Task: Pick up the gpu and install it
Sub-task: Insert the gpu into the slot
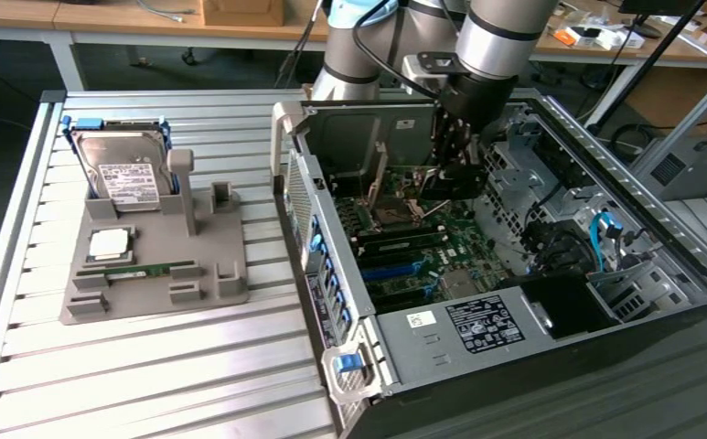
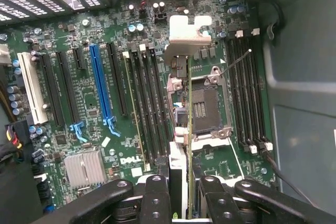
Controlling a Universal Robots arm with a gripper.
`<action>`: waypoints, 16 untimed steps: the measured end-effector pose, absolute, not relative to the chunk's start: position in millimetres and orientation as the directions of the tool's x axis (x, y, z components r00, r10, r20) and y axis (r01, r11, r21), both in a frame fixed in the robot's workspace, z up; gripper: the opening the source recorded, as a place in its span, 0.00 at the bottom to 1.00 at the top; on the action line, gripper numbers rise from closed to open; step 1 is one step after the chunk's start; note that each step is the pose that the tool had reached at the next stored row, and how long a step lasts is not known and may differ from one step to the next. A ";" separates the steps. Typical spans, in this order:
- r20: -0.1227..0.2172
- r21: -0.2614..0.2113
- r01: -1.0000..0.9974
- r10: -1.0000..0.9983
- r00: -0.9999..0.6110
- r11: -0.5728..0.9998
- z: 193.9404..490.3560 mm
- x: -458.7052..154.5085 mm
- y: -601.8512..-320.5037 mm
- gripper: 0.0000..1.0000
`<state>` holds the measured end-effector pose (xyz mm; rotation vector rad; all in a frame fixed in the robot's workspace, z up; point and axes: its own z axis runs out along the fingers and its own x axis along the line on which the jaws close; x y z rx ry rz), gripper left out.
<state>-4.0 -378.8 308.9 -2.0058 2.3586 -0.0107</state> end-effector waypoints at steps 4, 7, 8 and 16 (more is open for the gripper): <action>-0.030 -0.035 -0.989 -0.989 -0.145 0.146 308.8 -4.0 -378.8 0.27; -0.030 -0.035 -0.990 -0.991 -0.133 0.134 308.8 -4.0 -378.8 0.27; -0.030 -0.035 -0.991 -0.991 -0.130 0.131 308.8 -4.0 -378.8 0.27; -0.030 -0.035 -0.995 -0.995 -0.097 0.098 308.8 -4.0 -378.8 0.27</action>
